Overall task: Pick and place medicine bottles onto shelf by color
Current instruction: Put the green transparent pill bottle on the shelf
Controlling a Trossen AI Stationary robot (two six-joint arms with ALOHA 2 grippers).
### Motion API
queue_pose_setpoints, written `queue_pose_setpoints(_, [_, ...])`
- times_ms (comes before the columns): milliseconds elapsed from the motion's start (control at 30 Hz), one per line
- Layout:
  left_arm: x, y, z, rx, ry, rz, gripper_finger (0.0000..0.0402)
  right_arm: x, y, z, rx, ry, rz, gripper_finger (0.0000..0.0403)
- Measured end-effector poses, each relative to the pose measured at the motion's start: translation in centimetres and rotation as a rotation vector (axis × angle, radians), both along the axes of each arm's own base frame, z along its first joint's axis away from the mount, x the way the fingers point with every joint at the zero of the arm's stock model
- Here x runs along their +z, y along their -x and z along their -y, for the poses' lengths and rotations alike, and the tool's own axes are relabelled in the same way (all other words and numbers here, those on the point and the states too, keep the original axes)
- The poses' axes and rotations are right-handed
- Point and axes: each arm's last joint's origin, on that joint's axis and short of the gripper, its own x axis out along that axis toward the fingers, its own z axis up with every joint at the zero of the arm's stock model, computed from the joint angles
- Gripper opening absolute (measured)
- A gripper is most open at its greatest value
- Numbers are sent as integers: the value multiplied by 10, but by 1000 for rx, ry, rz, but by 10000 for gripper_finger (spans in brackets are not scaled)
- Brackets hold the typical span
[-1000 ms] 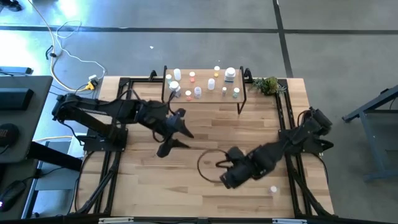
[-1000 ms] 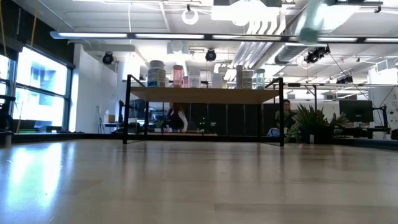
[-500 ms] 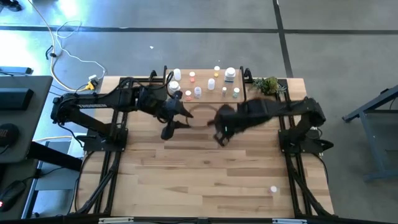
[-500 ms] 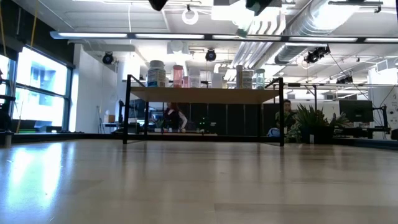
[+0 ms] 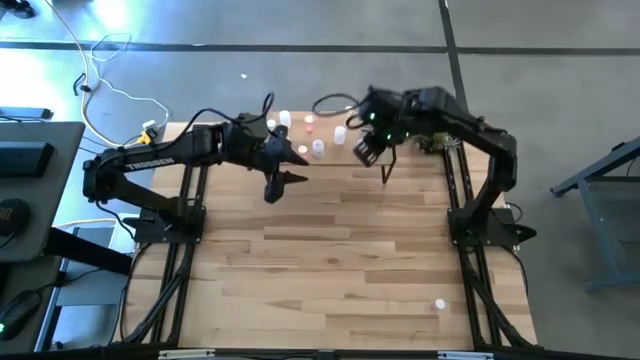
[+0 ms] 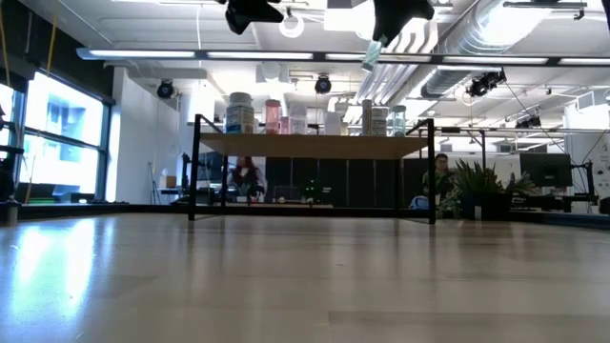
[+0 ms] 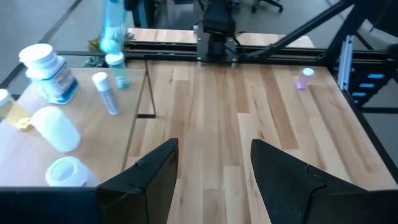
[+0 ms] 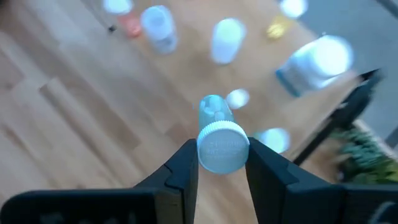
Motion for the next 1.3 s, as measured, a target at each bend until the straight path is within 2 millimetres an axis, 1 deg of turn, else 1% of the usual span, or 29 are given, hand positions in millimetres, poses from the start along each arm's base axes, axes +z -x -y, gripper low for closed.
queue_pose_setpoints(200, [0, 4, -11, 42, 0, 0, 193, 4, 19, 38, -20, 11, -37, 95])
queue_pose_setpoints(367, [0, 7, -18, 71, 0, 0, 193, -6, 30, 69, -18, -15, -86, 95])
queue_pose_setpoints(500, [0, 9, -23, 90, 0, 0, 193, -12, 36, 86, -10, -38, -99, 95])
queue_pose_setpoints(600, [0, 10, -26, 101, 0, -1, 193, -17, 39, 94, -1, -70, -107, 95])
queue_pose_setpoints(867, [0, 13, -32, 126, 1, -3, 193, -40, 39, 101, 26, -139, -170, 95])
queue_pose_setpoints(1167, [-2, 15, -34, 137, 7, -17, 193, -64, 36, 104, 33, -181, -230, 94])
queue_pose_setpoints(1300, [-3, 16, -34, 136, 15, -35, 193, -72, 33, 106, 33, -176, -224, 94])
